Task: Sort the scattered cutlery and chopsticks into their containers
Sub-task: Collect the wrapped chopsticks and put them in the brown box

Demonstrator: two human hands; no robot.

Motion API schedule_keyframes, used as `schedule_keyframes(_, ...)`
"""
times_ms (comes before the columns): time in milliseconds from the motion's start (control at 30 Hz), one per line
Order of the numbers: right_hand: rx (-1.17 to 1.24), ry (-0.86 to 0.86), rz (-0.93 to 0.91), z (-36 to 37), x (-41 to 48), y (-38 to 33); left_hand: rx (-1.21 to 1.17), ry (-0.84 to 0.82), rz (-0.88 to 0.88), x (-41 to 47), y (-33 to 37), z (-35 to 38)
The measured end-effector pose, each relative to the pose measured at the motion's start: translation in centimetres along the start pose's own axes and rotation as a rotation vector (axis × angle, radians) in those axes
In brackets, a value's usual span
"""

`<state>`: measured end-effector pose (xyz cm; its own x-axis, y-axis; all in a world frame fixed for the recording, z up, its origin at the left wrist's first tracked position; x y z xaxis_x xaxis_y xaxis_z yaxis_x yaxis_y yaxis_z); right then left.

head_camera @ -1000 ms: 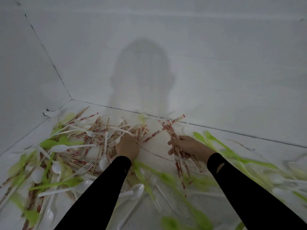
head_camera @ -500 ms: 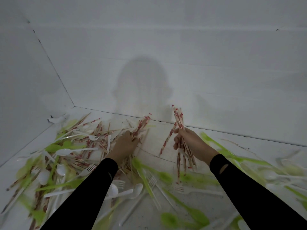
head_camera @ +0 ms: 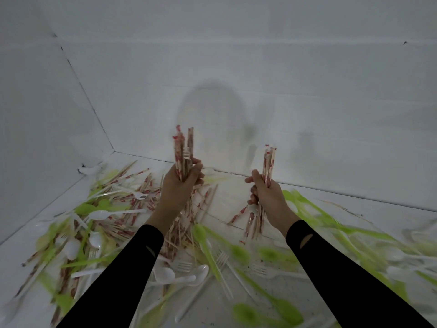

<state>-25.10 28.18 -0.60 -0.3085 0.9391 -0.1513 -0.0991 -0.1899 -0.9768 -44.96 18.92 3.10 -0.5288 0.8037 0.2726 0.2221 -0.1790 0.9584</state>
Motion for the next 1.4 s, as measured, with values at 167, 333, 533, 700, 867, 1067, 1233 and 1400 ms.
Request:
schedule_keyframes(167, 0.169, -0.013, -0.058, 0.6, -0.6, -1.3, 0.03, 0.1, 0.048, -1.6, -2.1, -0.2)
schedule_keyframes(333, 0.046, -0.225, 0.03, -0.1, -2.6, 2.6, 0.146, 0.031, -0.036, -3.2, -4.8, 0.0)
schedule_keyframes(533, -0.161, -0.271, 0.054, -1.1, -4.8, 5.9, 0.272, -0.089, -0.11, -3.4, -7.3, 0.2)
schedule_keyframes(700, 0.106, -0.271, 0.063, -0.3, -3.6, 2.7, 0.167, -0.126, -0.106, -2.7, -5.1, 1.7)
schedule_keyframes(867, 0.285, -0.195, 0.074, -0.2, -2.0, -0.4, -0.154, -0.089, -0.067, -1.3, -2.9, 1.9)
schedule_keyframes(1067, -0.045, 0.027, -0.085, -0.4, -1.1, -1.4, -0.193, 0.023, -0.027, -1.0, -2.5, 1.5)
schedule_keyframes(1233, -0.743, -0.14, -0.191, 0.0, 1.2, 1.0, -0.165, 0.097, -0.09, -1.0, -4.3, 1.0)
schedule_keyframes(1400, -1.451, -0.325, -0.203, -0.2, 3.1, 4.6, -0.167, 0.063, -0.122, -2.2, -5.6, 1.3)
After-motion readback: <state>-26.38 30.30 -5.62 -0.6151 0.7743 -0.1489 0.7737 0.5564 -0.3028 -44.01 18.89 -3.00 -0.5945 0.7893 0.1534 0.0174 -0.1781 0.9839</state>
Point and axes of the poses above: each hand's wrist, its own x-axis towards the middle knuckle, its own z-axis out of the palm, y = z × x, the point moved 2 cm from there along x, towards the middle knuckle, and after that the axes turned 1 degree about -y, right-handed, at the moved point
